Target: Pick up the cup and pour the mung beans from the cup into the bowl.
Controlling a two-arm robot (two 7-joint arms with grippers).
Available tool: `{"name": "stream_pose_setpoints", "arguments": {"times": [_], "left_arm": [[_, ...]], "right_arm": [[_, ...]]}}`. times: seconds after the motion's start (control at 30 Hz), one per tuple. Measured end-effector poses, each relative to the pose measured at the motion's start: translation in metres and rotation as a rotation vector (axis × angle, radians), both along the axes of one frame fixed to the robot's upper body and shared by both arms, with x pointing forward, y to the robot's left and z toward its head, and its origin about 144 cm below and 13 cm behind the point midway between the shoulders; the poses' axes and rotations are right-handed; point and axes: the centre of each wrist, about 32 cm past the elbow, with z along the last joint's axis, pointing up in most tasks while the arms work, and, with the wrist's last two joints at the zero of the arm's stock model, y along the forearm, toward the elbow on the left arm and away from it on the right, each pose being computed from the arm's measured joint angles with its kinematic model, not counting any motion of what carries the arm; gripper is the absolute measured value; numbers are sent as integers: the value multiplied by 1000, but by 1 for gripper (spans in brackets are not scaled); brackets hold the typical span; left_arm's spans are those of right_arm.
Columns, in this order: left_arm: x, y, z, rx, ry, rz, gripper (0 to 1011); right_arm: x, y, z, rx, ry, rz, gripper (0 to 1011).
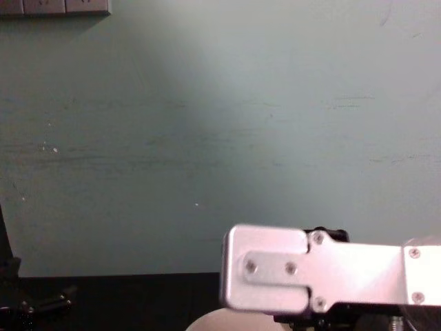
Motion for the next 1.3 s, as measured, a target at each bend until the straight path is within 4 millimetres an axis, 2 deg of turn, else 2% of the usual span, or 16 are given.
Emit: {"name": "stream_pose_setpoints", "arguments": {"times": [0.43, 1.3], "left_arm": [[0, 0, 0, 0, 0, 0, 1000], [0, 0, 0, 0, 0, 0, 1000]], "right_arm": [[-3, 20, 1, -203, -78, 33, 736], [-7, 37, 0, -387, -163, 72, 736]]}}
